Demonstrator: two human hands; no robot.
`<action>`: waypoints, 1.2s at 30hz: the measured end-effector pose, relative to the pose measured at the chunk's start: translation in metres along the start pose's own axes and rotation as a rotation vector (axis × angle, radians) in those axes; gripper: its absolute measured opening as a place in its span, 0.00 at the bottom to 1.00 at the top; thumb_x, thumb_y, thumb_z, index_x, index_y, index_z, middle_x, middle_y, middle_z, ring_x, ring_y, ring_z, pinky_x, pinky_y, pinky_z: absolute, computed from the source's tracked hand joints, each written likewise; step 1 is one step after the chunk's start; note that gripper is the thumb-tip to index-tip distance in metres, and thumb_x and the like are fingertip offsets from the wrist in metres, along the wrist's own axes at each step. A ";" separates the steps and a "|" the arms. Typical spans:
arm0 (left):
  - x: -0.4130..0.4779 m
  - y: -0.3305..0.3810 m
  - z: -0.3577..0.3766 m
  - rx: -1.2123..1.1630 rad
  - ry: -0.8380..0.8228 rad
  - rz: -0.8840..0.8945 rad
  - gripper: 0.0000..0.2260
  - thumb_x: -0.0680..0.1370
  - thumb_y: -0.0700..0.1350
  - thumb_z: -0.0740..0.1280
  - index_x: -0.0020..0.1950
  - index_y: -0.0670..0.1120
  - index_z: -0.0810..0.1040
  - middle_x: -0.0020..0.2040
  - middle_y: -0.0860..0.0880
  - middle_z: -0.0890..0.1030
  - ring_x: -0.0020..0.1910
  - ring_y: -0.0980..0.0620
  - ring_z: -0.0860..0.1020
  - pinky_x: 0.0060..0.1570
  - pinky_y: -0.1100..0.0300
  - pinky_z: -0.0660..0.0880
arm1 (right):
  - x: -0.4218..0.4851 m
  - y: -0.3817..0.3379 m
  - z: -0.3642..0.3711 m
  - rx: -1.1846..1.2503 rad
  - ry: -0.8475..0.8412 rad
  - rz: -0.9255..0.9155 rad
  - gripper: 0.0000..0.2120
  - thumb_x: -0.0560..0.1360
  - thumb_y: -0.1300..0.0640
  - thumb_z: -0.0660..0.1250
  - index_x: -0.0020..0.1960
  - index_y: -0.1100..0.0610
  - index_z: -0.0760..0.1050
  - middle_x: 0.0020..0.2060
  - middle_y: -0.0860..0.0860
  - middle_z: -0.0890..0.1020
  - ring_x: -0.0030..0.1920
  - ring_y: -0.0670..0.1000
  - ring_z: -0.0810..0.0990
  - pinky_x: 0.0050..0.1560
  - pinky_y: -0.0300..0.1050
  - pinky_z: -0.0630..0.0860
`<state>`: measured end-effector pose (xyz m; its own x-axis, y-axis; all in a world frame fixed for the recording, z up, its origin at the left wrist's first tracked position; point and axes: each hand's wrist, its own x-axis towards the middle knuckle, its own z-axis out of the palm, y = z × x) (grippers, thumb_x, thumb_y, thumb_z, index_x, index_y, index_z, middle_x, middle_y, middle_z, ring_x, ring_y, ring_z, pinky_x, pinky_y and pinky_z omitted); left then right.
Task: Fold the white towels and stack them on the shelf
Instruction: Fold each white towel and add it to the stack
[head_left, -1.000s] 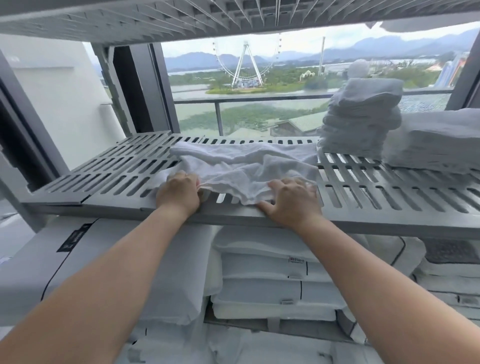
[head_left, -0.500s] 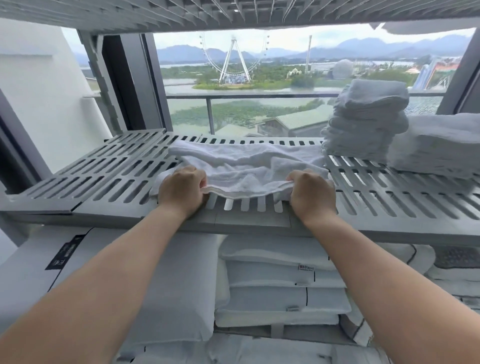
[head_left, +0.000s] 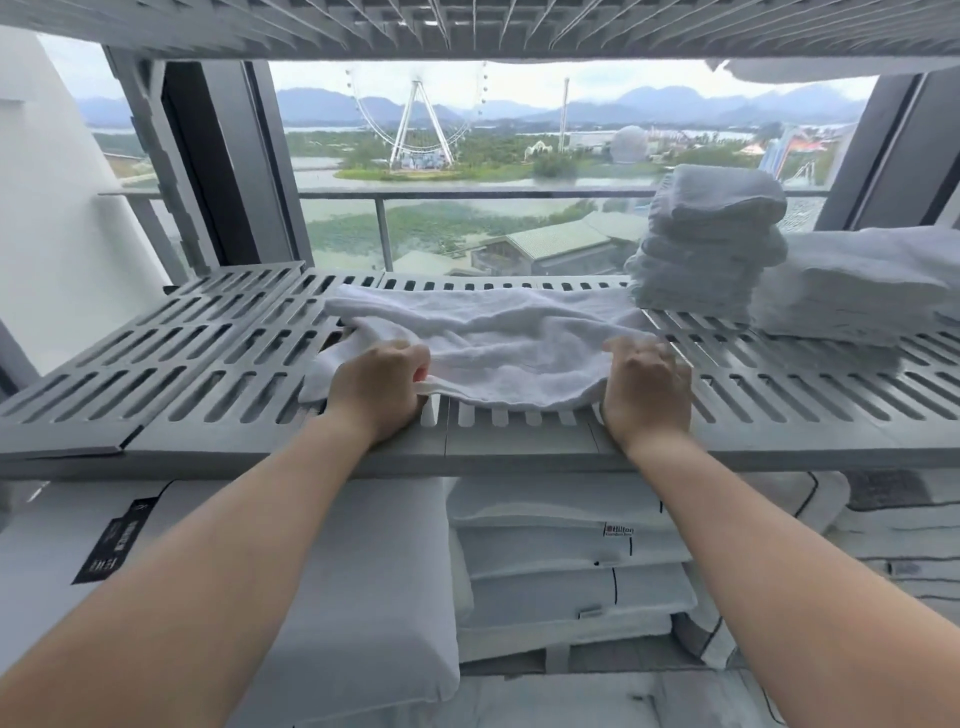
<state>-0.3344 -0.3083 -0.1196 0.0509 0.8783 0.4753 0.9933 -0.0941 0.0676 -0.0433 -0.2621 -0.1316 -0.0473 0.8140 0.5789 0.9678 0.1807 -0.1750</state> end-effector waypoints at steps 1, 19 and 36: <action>-0.001 0.001 0.003 0.007 0.038 0.001 0.06 0.75 0.37 0.61 0.43 0.48 0.72 0.43 0.50 0.78 0.41 0.45 0.75 0.36 0.57 0.66 | 0.000 -0.001 0.000 -0.020 -0.015 0.029 0.22 0.73 0.68 0.59 0.65 0.57 0.73 0.59 0.59 0.79 0.62 0.62 0.74 0.62 0.56 0.68; 0.005 0.087 -0.023 0.055 -0.372 -0.213 0.21 0.75 0.44 0.65 0.68 0.49 0.70 0.68 0.42 0.73 0.68 0.40 0.71 0.67 0.44 0.69 | -0.032 0.046 -0.024 0.163 0.014 -0.144 0.20 0.72 0.75 0.60 0.52 0.58 0.84 0.48 0.57 0.85 0.50 0.59 0.81 0.49 0.47 0.77; 0.020 0.229 0.032 -0.156 -0.076 0.233 0.14 0.80 0.58 0.64 0.63 0.56 0.80 0.63 0.55 0.80 0.60 0.48 0.80 0.50 0.53 0.77 | -0.046 0.113 -0.040 0.362 -0.138 0.135 0.11 0.77 0.59 0.62 0.51 0.59 0.83 0.50 0.56 0.82 0.55 0.57 0.77 0.54 0.47 0.73</action>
<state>-0.1027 -0.2973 -0.1227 0.2892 0.8568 0.4269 0.9261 -0.3632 0.1017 0.0784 -0.3016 -0.1465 0.0177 0.9059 0.4232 0.8192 0.2295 -0.5256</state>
